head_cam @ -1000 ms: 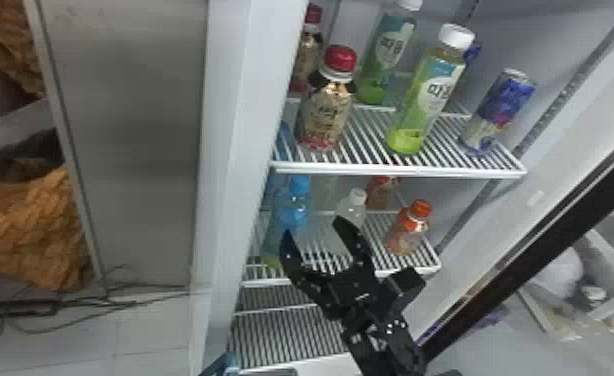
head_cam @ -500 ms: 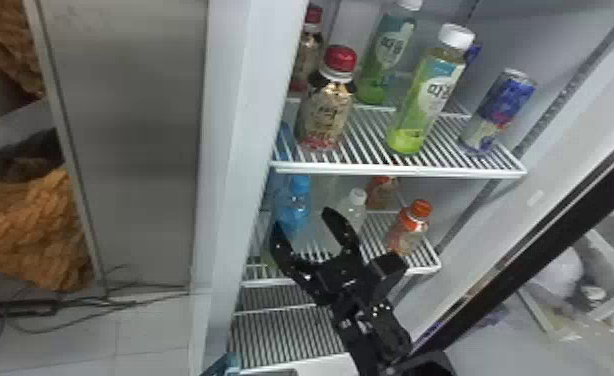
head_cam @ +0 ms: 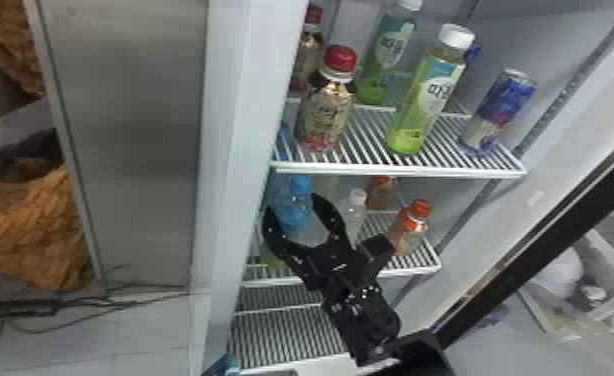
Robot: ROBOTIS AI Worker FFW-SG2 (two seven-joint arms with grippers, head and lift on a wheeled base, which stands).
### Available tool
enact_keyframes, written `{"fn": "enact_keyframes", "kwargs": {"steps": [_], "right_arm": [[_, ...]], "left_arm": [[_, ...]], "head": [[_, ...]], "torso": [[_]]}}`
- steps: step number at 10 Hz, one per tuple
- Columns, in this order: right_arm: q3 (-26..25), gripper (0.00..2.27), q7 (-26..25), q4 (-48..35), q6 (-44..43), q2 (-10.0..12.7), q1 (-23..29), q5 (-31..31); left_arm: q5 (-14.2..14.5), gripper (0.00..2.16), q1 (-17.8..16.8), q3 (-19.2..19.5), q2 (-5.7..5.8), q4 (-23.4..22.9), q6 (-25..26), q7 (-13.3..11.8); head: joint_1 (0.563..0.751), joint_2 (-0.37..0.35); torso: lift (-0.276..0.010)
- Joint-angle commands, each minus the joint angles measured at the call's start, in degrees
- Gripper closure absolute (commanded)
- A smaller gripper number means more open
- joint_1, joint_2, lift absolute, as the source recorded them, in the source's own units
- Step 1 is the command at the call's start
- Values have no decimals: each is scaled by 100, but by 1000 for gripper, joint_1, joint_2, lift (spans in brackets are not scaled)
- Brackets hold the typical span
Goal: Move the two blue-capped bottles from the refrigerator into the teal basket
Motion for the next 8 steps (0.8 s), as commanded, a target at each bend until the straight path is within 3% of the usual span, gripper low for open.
{"fn": "enact_keyframes", "kwargs": {"steps": [1,2,8], "right_arm": [[-8,506,1,-66,14,16,47,4],[-123,598,1,-277,155,43,215,21],[-615,618,62,-1613,422,78,1172,30]], "left_arm": [[9,1157,12,0,0,0,0,0],[17,1157,26,0,-9,0,0,0],[26,1157,40,35,-35,0,-28,-18]], "head": [[695,-350],[695,-350],[695,-350]], "torso": [[-167],[-167],[-167]]}}
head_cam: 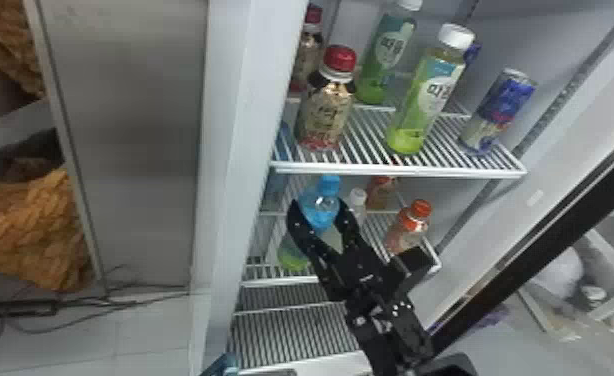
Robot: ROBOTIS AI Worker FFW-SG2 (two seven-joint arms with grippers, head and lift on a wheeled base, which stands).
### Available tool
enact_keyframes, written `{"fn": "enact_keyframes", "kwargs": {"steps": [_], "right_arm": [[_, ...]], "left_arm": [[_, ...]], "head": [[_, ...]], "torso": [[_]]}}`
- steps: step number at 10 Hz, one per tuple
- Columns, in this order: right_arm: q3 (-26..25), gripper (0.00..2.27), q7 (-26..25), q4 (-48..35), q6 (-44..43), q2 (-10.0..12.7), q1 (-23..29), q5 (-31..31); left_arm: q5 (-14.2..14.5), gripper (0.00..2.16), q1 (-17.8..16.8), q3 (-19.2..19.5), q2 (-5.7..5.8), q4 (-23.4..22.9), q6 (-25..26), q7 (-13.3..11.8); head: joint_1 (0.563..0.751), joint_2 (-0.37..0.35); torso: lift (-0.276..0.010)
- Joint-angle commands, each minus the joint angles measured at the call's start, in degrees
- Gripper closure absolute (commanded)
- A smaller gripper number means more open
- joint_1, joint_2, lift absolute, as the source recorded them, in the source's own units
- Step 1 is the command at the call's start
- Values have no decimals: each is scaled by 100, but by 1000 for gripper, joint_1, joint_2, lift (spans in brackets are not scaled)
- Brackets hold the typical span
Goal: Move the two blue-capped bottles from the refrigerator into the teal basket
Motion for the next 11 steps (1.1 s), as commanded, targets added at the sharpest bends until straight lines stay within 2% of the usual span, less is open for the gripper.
{"fn": "enact_keyframes", "kwargs": {"steps": [1,7,11], "right_arm": [[-85,618,52,-446,84,-1,356,-53],[-490,618,456,-1923,984,25,1650,-167],[-700,618,878,-2401,1603,78,1973,-282]], "left_arm": [[3,1159,-14,0,9,0,0,-2],[21,1157,-14,9,17,0,0,-2],[21,1157,-14,0,26,0,0,-2]], "head": [[695,-350],[695,-350],[695,-350]], "torso": [[-167],[-167],[-167]]}}
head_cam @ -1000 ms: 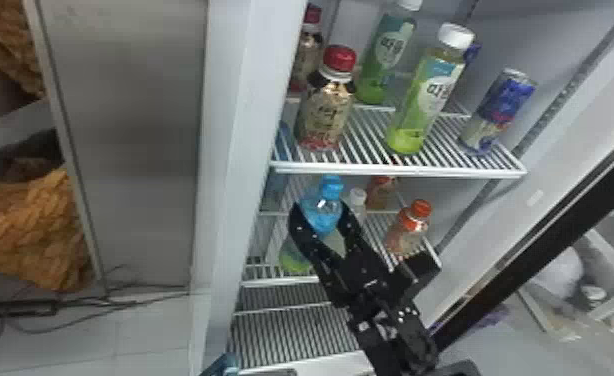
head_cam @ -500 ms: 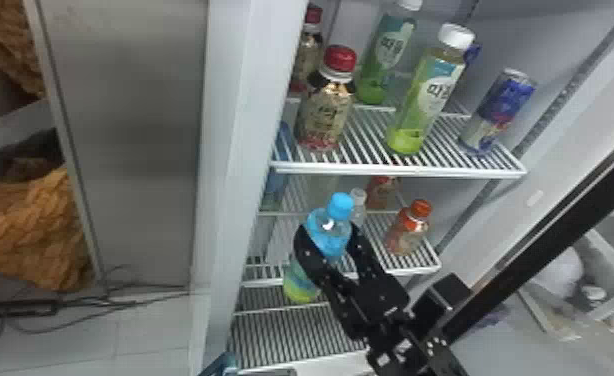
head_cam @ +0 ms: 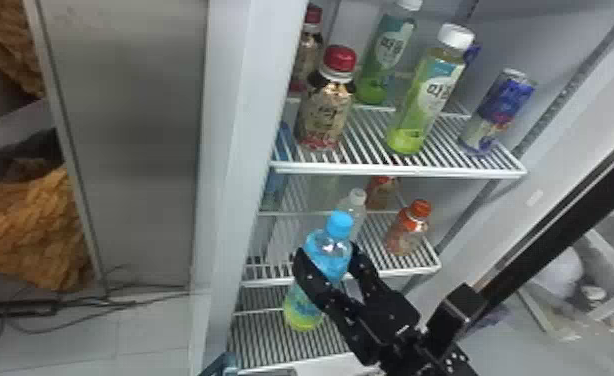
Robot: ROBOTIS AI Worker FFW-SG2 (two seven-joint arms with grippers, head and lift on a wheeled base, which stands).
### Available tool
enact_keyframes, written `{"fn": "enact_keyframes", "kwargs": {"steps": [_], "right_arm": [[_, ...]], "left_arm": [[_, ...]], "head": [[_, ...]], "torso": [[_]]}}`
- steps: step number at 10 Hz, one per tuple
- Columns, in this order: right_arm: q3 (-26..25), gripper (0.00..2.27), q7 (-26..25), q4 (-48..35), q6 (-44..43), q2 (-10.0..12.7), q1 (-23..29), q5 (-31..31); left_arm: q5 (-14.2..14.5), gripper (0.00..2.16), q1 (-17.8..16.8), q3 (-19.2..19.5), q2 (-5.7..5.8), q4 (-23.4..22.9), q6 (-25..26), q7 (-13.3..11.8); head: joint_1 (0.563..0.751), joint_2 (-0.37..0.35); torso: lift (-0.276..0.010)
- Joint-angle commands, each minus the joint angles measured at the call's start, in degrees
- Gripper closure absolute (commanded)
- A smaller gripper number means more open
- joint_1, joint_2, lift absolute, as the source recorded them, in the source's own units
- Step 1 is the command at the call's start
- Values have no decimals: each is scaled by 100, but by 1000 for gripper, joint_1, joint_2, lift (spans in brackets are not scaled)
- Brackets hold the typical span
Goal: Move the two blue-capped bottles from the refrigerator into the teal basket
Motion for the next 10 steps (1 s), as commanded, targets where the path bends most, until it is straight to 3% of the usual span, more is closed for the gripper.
{"fn": "enact_keyframes", "kwargs": {"steps": [1,8,10], "right_arm": [[-52,618,46,-262,259,-5,159,0],[-369,618,890,-727,2016,-40,328,-140],[-342,618,1198,-853,2579,-146,328,-263]], "left_arm": [[-7,1157,14,0,0,0,0,0],[20,1157,42,35,-17,0,-14,0],[20,1157,42,35,-17,0,-14,0]], "head": [[695,-350],[695,-350],[695,-350]], "torso": [[-167],[-167],[-167]]}}
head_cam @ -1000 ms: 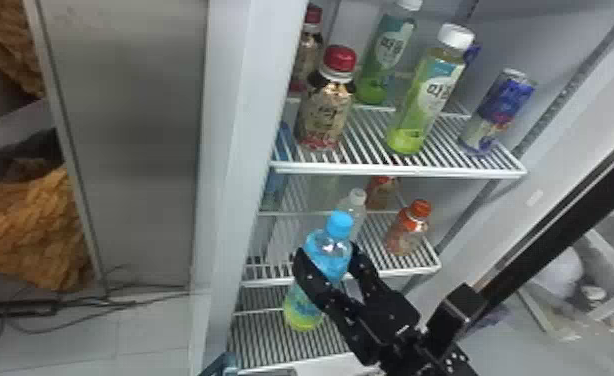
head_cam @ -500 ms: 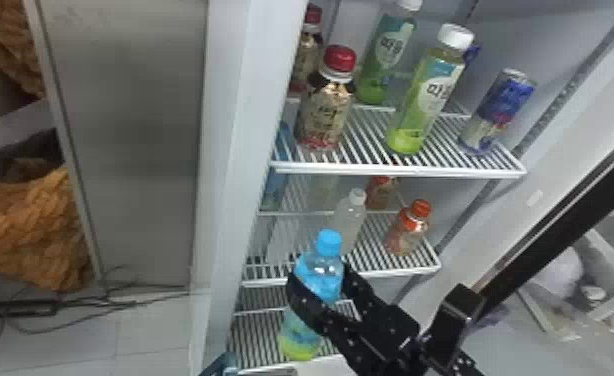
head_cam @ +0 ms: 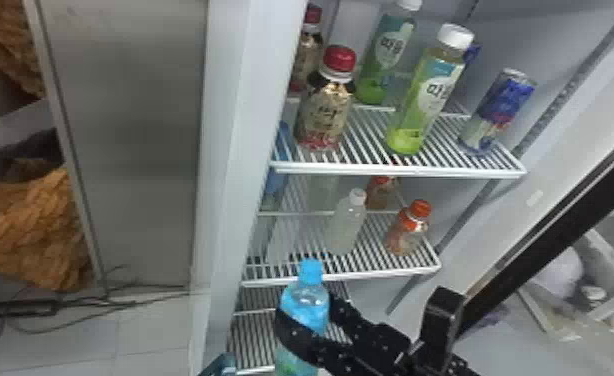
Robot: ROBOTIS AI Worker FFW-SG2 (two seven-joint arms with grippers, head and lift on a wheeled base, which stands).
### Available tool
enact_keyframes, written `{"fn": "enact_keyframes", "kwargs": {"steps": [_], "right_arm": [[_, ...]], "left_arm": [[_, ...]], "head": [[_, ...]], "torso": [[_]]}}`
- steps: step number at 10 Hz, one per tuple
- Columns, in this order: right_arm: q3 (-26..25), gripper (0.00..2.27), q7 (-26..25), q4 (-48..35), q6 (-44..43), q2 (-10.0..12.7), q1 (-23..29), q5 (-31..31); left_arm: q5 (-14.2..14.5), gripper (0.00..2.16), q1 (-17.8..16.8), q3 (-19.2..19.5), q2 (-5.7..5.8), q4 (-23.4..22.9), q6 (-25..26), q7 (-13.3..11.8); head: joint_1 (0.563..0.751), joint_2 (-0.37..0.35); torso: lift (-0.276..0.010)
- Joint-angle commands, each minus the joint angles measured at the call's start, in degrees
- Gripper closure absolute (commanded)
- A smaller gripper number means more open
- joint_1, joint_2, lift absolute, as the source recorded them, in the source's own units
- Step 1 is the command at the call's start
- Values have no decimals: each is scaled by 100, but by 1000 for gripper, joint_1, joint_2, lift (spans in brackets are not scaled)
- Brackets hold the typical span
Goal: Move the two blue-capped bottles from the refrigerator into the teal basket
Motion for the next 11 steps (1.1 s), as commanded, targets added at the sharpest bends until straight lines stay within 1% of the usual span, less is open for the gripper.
{"fn": "enact_keyframes", "kwargs": {"steps": [1,2,4,6,9,11], "right_arm": [[32,618,71,-89,327,-96,12,-58],[41,618,115,-89,467,-122,12,-129],[243,618,186,-33,664,-201,-16,-225],[463,618,273,530,636,-272,-227,-401],[674,593,335,1458,144,-307,-606,-630],[700,473,414,1584,-137,-298,-649,-656]], "left_arm": [[-1,1157,0,0,9,1,0,0],[-18,1157,-14,0,9,1,0,0],[-18,1159,-14,-9,18,1,0,0],[-27,1157,-14,-9,18,1,0,0],[-27,1157,-28,-17,9,1,0,0],[-27,1159,-14,-17,9,1,0,0]], "head": [[695,-350],[695,-350],[695,-350],[695,-350],[695,-350],[695,-350]], "torso": [[-167],[-167],[-167],[-167],[-167],[-167]]}}
